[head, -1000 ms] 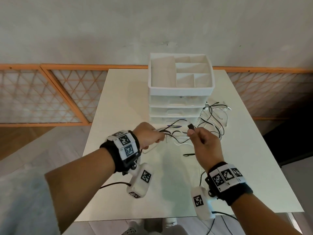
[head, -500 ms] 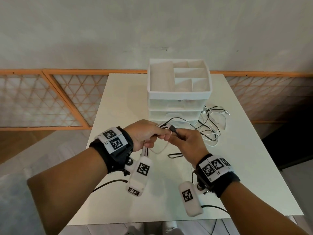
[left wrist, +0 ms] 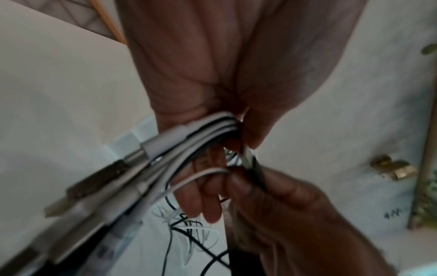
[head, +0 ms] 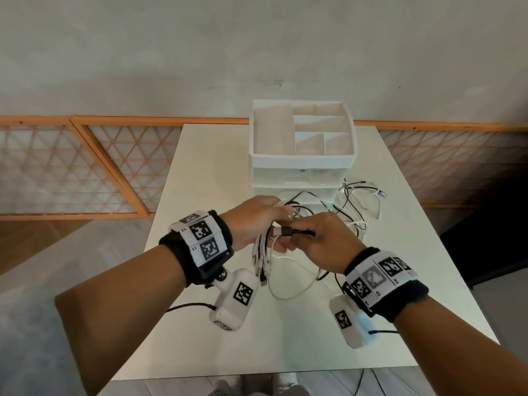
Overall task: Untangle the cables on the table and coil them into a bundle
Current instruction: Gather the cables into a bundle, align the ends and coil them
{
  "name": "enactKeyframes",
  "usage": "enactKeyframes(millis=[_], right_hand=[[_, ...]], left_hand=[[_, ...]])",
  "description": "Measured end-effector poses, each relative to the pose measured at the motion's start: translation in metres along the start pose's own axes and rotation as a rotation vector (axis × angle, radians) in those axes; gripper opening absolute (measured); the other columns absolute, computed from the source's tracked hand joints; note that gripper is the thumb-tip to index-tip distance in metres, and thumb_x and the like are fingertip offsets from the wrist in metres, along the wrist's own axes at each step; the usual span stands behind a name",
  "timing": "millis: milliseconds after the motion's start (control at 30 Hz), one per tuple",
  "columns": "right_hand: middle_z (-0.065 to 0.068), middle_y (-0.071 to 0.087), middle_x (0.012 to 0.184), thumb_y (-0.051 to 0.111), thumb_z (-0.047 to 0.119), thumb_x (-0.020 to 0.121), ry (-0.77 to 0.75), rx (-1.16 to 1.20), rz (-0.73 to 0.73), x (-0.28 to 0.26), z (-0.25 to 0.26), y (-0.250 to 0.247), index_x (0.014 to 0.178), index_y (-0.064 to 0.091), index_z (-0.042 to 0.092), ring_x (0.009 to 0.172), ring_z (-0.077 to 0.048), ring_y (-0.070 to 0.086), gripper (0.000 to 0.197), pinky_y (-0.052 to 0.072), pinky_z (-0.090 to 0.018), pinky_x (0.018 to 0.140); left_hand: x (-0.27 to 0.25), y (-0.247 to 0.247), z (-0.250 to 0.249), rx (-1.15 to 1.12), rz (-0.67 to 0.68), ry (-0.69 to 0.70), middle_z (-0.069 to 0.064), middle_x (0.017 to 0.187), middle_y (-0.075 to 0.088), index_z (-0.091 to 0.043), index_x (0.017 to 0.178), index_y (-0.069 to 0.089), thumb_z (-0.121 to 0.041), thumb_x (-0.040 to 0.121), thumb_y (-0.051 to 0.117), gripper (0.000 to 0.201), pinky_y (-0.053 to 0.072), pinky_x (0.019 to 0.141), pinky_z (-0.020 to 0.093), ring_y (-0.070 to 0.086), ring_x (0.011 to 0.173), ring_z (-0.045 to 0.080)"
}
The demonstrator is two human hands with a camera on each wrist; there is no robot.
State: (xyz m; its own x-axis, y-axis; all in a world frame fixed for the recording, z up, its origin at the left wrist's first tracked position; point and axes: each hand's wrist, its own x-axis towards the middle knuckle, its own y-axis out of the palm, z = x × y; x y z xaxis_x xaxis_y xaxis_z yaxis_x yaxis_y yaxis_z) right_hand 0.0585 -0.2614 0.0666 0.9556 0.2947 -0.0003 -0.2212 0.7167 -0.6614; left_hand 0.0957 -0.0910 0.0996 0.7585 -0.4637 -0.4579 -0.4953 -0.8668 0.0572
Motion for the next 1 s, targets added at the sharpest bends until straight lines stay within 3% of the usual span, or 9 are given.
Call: enactKeyframes(millis=[67,167,300,500,633,700,800,900,1000], right_hand=[[0.015,0.064,0.059,0.067,0.015,0.087,-0.002,-0.071,-0.025,0.003,0.0,0.003,0.077,0.076,0.025,0.059,-0.004,0.057,0.017,0.045,-0.024,0.063],[0.011,0.06,0.057,0.07,0.019,0.086,0.013,-0.06,-0.067,0.002,-0.002,-0.001,0.076,0.076,0.028,0.053,-0.007,0.049,0.015,0.041,-0.023,0.058],[0.014,0.059,0.061,0.077,0.025,0.082,0.007,-0.033,-0.157,-0.003,-0.008,-0.018,0.076,0.069,0.029,0.056,-0.006,0.048,0.011,0.036,-0.013,0.056],[0.011,0.058,0.067,0.077,0.045,0.079,0.084,-0.138,0.151,-0.034,-0.032,-0.007,0.075,0.065,0.026,0.062,0.002,0.051,0.023,0.036,-0.019,0.063],[0.007,0.054,0.059,0.07,0.071,0.069,0.164,0.204,-0.1,-0.023,-0.02,0.006,0.074,0.066,0.023,0.057,-0.006,0.046,0.049,0.04,-0.023,0.063],[0.012,0.05,0.052,0.074,0.059,0.075,0.194,0.094,-0.124,-0.013,-0.009,0.017,0.065,0.059,0.029,0.051,-0.004,0.044,0.035,0.04,-0.02,0.057],[0.009,0.052,0.056,0.064,0.04,0.086,0.191,-0.214,-0.016,-0.01,-0.015,0.033,0.065,0.054,0.029,0.057,-0.011,0.052,0.025,0.045,-0.028,0.062],[0.003,0.067,0.085,0.054,0.047,0.09,0.277,-0.536,0.132,-0.02,-0.038,0.032,0.095,0.062,0.033,0.086,-0.024,0.065,0.017,0.051,-0.033,0.075],[0.0,0.069,0.098,0.055,0.058,0.089,0.413,-0.607,0.072,-0.022,-0.054,0.014,0.106,0.058,0.033,0.096,-0.027,0.065,0.029,0.047,-0.032,0.075]], left_hand=[[0.0,0.004,0.004,0.141,0.051,0.011,0.016,0.079,0.064,-0.008,0.091,0.051,-0.022,0.102,0.046,0.018,0.055,0.062,0.038,0.065,0.06,0.031],[0.003,-0.003,0.01,0.209,0.027,0.015,0.014,0.08,0.063,-0.007,0.094,0.05,-0.024,0.103,0.045,0.02,0.041,0.046,0.025,0.05,0.047,0.02],[0.003,-0.018,0.013,0.097,-0.081,0.017,0.006,0.064,0.051,-0.012,0.082,0.047,-0.019,0.101,0.05,0.02,0.03,0.046,0.026,0.033,0.046,0.013],[-0.001,-0.041,0.011,-0.11,-0.186,0.098,0.001,0.063,0.035,-0.01,0.074,0.051,-0.007,0.095,0.058,0.023,0.036,0.052,0.026,0.034,0.051,0.012],[0.001,-0.026,0.015,-0.212,-0.167,0.114,0.002,0.061,0.037,-0.009,0.075,0.051,-0.006,0.097,0.054,0.023,0.036,0.055,0.029,0.035,0.05,0.013],[0.002,-0.016,0.014,-0.219,-0.132,0.14,0.002,0.061,0.037,-0.009,0.077,0.049,-0.006,0.098,0.053,0.021,0.038,0.054,0.029,0.035,0.05,0.014],[0.002,-0.011,0.007,-0.208,-0.102,0.197,0.001,0.058,0.037,-0.008,0.083,0.048,-0.007,0.099,0.052,0.016,0.042,0.054,0.028,0.037,0.048,0.014],[-0.003,-0.02,0.001,-0.152,-0.148,0.238,0.001,0.059,0.035,-0.006,0.09,0.05,-0.009,0.099,0.052,0.009,0.041,0.052,0.027,0.034,0.048,0.013],[-0.007,-0.03,0.003,-0.029,-0.192,0.192,-0.001,0.059,0.032,-0.008,0.089,0.049,-0.01,0.099,0.053,0.011,0.031,0.047,0.024,0.027,0.046,0.01]])
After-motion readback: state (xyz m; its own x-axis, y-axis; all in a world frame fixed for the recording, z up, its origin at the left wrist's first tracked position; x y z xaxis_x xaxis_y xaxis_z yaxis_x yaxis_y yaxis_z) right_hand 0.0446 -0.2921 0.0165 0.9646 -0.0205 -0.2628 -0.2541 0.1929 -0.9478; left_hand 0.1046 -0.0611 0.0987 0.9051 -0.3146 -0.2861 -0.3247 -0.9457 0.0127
